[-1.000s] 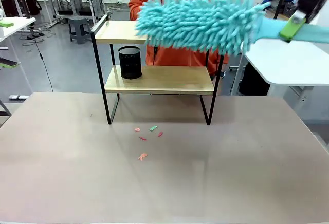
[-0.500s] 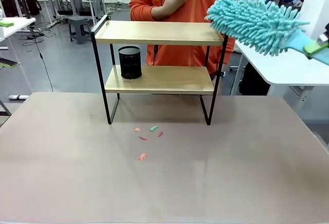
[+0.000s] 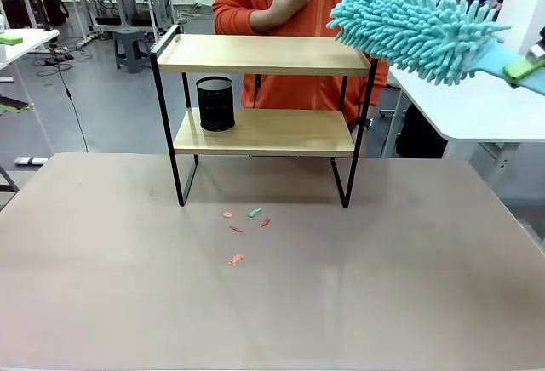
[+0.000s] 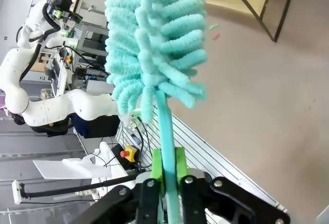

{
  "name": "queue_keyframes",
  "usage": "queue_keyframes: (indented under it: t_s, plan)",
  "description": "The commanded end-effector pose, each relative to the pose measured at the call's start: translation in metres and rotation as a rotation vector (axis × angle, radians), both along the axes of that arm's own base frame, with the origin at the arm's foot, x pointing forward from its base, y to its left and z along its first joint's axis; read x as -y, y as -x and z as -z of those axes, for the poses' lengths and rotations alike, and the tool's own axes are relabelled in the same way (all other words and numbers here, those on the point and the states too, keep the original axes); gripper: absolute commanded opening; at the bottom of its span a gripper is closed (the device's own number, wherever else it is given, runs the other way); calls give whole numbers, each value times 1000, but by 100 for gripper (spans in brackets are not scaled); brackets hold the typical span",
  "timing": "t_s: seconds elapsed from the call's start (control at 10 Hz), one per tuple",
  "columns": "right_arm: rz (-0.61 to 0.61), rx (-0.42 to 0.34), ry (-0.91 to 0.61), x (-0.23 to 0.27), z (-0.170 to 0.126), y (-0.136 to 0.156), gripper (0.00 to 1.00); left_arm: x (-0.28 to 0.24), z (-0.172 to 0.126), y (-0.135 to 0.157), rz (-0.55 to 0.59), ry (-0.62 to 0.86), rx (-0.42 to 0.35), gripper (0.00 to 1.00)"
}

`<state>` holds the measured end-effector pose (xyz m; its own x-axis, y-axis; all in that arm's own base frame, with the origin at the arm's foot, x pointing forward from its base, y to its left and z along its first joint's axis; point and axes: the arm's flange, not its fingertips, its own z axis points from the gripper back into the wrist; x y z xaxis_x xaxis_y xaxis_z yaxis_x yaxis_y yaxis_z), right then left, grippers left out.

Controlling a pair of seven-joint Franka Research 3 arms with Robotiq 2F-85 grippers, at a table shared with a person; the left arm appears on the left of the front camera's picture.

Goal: Clean the shelf.
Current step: Clean the remaining tier of the Shelf with the Duster once objects are removed.

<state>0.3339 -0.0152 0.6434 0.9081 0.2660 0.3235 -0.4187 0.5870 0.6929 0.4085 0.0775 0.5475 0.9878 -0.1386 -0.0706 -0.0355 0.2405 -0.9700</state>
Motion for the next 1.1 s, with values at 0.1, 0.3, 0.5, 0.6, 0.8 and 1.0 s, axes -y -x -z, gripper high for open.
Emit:
queue_keyframes:
  t_s: [0.1, 0.3, 0.5, 0.6, 0.8, 1.0]
  plan:
    - [-14, 56, 16, -25, -22, -6, 12, 1, -3, 2, 1, 18, 8, 100]
    - [-81, 155, 85, -80, -62, -22, 12, 1, -3, 2, 1, 18, 8, 100]
    - [-106, 203, 186, -146, -78, -46, 12, 1, -3, 2, 1, 18, 8, 100]
    - [-132, 198, 232, -172, -73, -48, 12, 1, -3, 2, 1, 18, 8, 100]
    - [-150, 211, 167, -165, -77, -31, 12, 1, -3, 2, 1, 18, 8, 100]
    - [-174, 202, 252, -193, -66, -40, 12, 1, -3, 2, 1, 18, 8, 100]
